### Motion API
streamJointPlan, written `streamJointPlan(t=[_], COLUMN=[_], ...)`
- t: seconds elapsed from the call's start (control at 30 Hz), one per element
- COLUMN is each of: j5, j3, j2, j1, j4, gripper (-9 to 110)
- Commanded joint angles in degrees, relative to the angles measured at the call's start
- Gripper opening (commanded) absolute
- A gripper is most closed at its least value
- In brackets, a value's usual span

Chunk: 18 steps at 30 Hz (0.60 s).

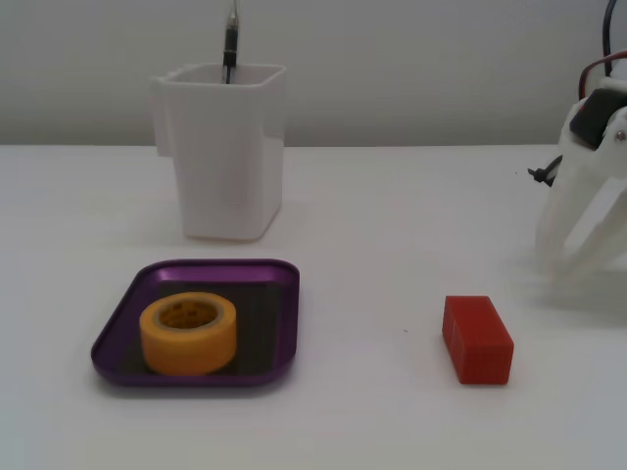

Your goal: Pick up the red cube and place it in the box.

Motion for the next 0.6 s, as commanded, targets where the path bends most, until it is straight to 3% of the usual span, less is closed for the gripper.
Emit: streamJointPlan(t=[0.0, 0.57], j5=[-0.2, 0.3], j3=[0.5, 0.5], j2=[5.4, 5.4], j1=[-0.5, -0.4], j4=[-0.8, -0.8], gripper=[0, 0])
